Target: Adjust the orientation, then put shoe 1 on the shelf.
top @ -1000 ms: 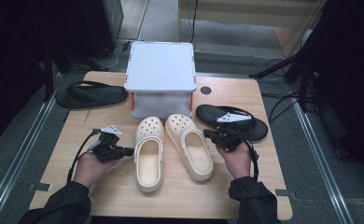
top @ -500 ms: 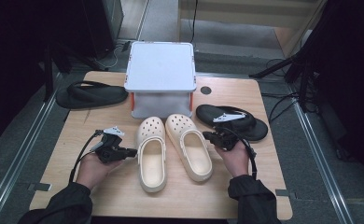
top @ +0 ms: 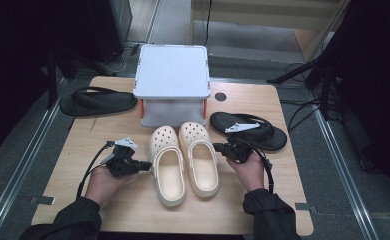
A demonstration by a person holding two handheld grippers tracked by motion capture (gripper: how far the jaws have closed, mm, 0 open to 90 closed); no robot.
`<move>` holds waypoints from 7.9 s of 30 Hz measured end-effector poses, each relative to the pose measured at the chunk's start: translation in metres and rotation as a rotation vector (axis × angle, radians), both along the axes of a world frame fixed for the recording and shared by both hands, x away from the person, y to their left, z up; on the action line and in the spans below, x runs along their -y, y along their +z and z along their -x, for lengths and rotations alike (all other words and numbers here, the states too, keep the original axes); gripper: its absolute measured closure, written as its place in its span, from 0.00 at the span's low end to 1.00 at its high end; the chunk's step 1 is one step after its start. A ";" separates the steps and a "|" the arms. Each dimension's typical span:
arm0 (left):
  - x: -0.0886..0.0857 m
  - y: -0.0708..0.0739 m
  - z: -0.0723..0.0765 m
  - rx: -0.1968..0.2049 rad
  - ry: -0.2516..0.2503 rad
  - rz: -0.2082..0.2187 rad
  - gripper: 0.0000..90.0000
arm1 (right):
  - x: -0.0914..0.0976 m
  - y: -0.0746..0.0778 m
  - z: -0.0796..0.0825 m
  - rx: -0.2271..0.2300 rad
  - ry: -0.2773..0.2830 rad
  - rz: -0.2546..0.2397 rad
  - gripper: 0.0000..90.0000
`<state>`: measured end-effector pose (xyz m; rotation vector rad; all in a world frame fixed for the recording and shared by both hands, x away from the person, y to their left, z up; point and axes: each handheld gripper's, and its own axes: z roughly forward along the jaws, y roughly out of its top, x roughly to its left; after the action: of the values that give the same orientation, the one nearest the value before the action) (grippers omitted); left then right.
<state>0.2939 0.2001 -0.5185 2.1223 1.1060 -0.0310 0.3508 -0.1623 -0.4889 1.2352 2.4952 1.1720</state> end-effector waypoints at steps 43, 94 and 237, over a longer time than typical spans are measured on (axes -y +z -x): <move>-0.035 0.060 -0.012 0.103 0.065 0.050 0.48 | -0.023 0.023 0.063 0.090 0.041 -0.090 0.77; -0.051 0.146 -0.135 0.160 0.124 0.050 1.00 | -0.066 0.001 0.075 0.057 -0.015 -0.080 0.60; -0.041 0.137 -0.147 0.180 0.169 0.035 1.00 | -0.107 0.030 -0.038 0.042 -0.204 -0.066 0.59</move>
<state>0.4407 0.2408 -0.3815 1.9520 1.1630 0.2150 0.3892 -0.0548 -0.4588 1.4258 2.2543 1.2227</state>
